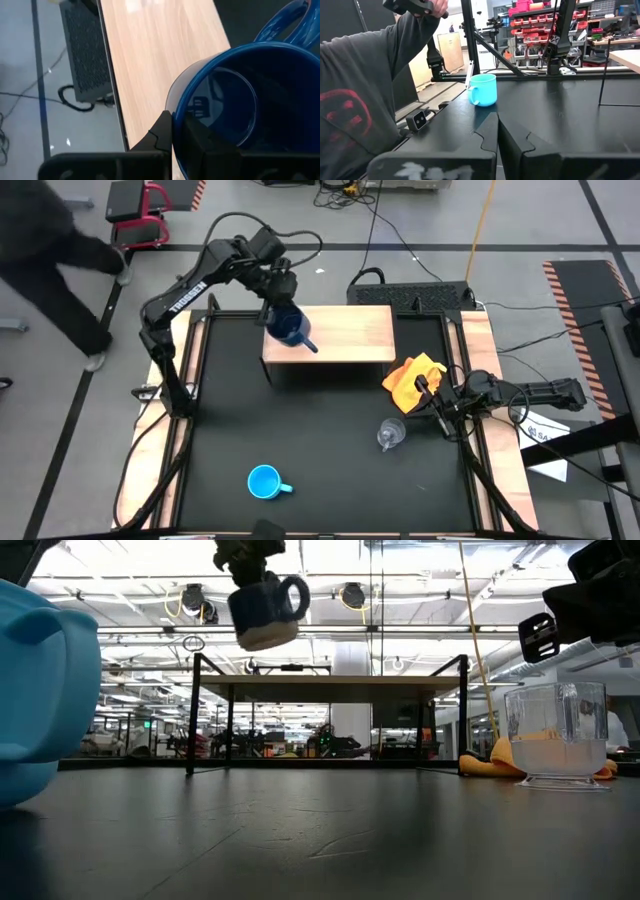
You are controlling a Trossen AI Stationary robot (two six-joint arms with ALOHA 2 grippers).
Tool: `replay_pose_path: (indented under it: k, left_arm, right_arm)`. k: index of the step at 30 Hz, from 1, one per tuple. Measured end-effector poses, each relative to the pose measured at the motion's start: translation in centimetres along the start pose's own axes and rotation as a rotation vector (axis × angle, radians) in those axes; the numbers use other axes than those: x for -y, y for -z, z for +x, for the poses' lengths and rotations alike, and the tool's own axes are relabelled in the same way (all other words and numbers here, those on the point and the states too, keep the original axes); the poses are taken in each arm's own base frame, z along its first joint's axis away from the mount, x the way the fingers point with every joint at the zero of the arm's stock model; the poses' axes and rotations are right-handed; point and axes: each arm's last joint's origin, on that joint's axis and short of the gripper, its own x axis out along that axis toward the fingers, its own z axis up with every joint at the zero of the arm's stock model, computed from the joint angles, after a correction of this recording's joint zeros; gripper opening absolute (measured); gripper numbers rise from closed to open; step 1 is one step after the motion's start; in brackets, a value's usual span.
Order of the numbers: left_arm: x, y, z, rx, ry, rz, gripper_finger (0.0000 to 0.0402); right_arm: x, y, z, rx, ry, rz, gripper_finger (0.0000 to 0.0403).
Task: Stack small to large cups/mugs on shelf
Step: Put the dark blue mug on the shelf
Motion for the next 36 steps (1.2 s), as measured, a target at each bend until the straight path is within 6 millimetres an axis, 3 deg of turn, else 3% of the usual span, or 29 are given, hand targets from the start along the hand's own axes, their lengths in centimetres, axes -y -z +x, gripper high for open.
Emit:
replay_pose_path:
  k: [11, 20, 28, 36]
  left_arm:
    - [0.1, 0.5, 0.2, -0.088, 0.001, 0.167, 0.0016]
    - [-0.5, 0.3, 0.1, 0.018, 0.001, 0.314, 0.0016]
    - [-2.2, 1.3, -0.3, 0.056, -0.059, 0.313, 0.0016]
    - [-3.0, 2.2, 1.2, 0.052, 0.015, 0.277, 0.0016]
  right_arm:
    - [0.0, 0.0, 0.0, 0.0, 0.0, -0.003, 0.0]
    - [0.0, -0.2, 0.0, 0.018, -0.003, -0.003, 0.0]
    - [0.1, -0.3, 0.0, 0.041, 0.046, -0.01, 0.0]
    - [0.2, -0.4, 0.0, 0.047, 0.072, -0.015, 0.0]
